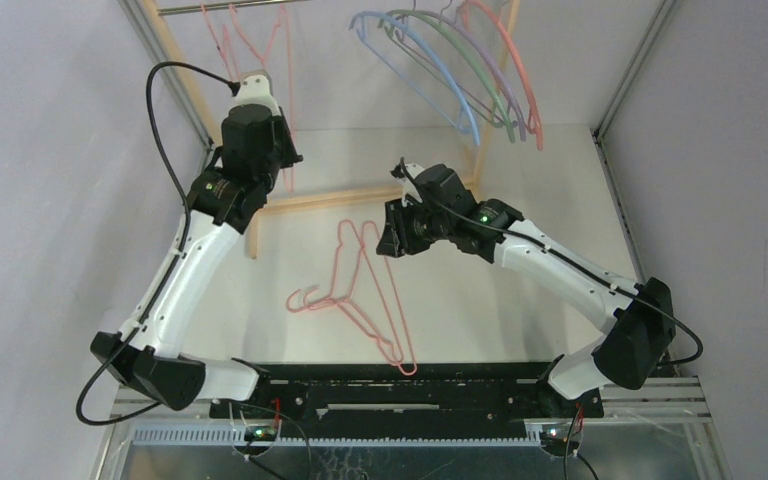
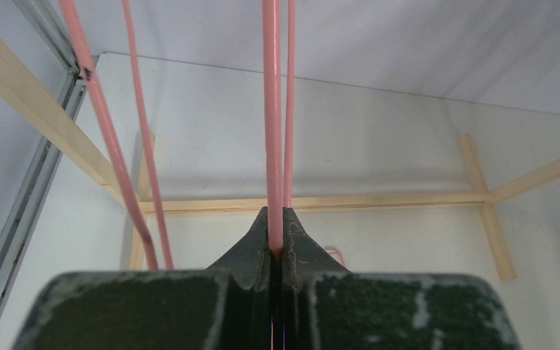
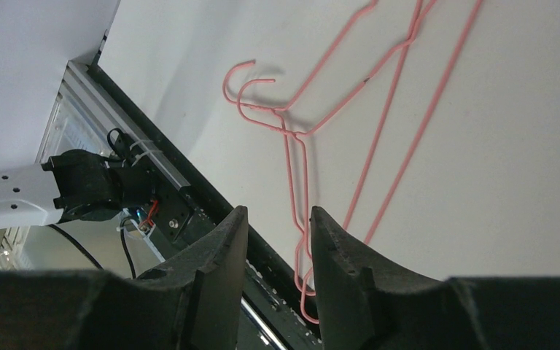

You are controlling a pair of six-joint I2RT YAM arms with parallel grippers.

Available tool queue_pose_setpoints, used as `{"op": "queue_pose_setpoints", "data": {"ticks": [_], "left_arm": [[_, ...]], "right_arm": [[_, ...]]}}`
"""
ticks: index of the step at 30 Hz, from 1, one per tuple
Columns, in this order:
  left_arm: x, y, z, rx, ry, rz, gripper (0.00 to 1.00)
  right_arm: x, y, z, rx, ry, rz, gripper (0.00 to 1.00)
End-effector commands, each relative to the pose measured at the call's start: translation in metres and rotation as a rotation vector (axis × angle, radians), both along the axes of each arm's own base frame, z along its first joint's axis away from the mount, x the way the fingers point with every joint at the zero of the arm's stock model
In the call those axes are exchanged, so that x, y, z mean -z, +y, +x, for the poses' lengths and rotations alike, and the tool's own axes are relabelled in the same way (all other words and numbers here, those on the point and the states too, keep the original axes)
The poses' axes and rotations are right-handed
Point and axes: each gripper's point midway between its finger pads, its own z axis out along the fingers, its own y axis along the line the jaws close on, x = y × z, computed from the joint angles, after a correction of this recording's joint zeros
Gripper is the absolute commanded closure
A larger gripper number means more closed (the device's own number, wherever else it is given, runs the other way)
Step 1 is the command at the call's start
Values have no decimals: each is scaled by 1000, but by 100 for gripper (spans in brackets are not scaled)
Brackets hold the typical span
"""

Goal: Organize the hangers

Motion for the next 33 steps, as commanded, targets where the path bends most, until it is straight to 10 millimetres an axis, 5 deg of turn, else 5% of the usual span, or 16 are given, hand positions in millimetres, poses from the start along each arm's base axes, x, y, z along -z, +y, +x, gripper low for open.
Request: {"op": "queue_pose_setpoints", "data": {"ticks": [1, 10, 18, 33], "left_arm": [[-24, 12, 12, -20, -58, -26, 100], [-23, 21, 35, -26, -36, -30, 100], [9, 18, 53, -6, 67, -32, 100], [-29, 35, -6, -28, -152, -80, 100]], "right_arm": [[-13, 6, 3, -23, -53, 33, 56], [-3, 3, -1, -33, -26, 9, 58], [-1, 2, -2, -35, -15, 10, 60], [11, 9, 3, -47, 17, 27, 61]]}}
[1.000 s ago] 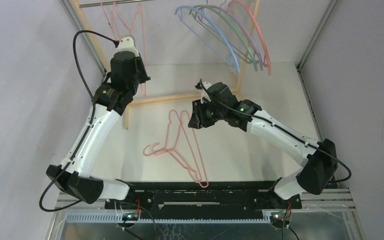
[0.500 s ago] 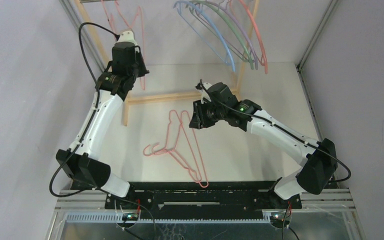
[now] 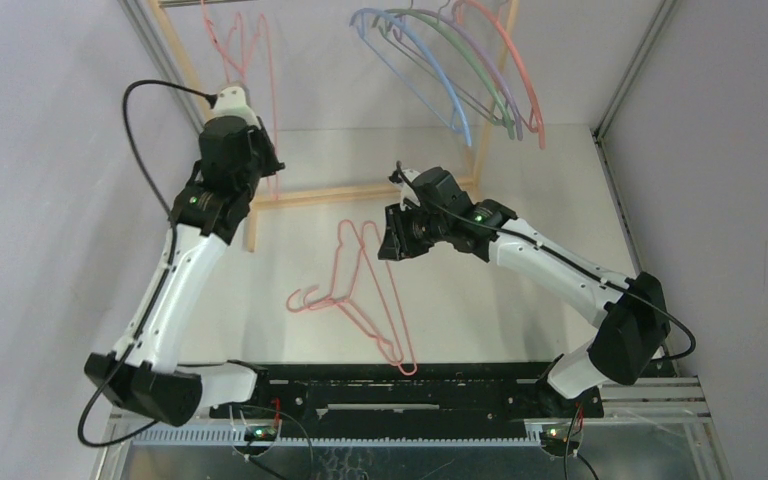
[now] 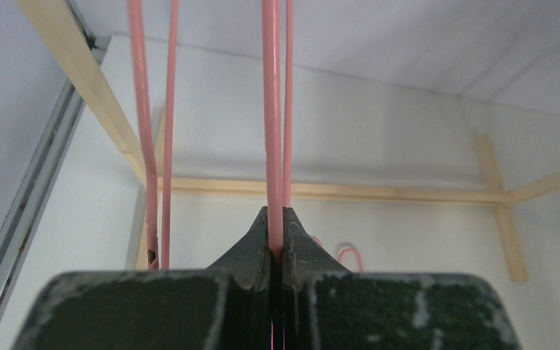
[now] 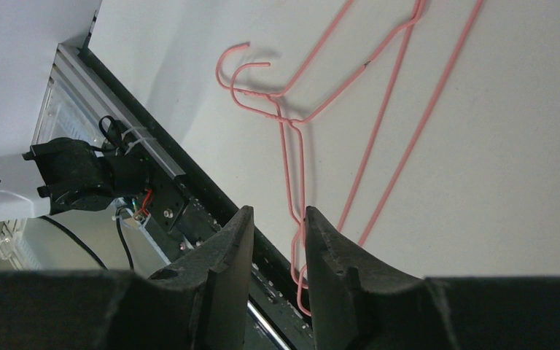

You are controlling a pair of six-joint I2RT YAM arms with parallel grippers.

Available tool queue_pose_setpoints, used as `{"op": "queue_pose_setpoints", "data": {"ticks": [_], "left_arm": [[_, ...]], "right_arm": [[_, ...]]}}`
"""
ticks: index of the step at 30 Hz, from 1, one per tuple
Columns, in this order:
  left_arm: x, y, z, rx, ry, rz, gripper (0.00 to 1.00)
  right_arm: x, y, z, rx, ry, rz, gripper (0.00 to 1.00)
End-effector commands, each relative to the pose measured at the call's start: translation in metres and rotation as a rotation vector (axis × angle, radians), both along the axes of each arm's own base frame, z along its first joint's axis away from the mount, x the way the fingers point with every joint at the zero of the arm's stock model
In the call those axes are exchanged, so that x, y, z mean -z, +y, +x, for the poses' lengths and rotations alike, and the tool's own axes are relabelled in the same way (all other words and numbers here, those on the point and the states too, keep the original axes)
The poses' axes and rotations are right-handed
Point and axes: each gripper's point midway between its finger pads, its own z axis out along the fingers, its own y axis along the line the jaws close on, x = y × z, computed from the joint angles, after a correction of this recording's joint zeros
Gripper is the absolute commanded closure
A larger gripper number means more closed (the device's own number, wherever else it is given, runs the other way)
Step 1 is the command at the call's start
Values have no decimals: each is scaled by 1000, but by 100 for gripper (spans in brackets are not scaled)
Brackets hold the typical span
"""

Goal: Organize the hangers

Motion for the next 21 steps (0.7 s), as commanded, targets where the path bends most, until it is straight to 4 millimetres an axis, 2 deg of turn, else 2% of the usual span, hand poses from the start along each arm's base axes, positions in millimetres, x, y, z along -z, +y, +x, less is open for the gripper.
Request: {"op": "queue_pose_setpoints", "data": {"ticks": [1, 5, 11, 17, 21], "left_arm": [[-52, 0, -7, 4, -175, -41, 100], [-57, -5, 2, 25, -176, -33, 100], [-52, -21, 28, 72, -141, -29, 100], [-65, -24, 43, 71, -167, -14, 100], [-67, -27, 53, 77, -172, -8, 100]], "right_arm": [[-6, 9, 6, -20, -23, 44, 61], [-5, 8, 6, -17, -17, 41, 61], [-8, 1, 10, 4, -27, 38, 62], [-8, -6, 15, 24, -26, 31, 62], [-6, -6, 16, 25, -18, 30, 62]]}}
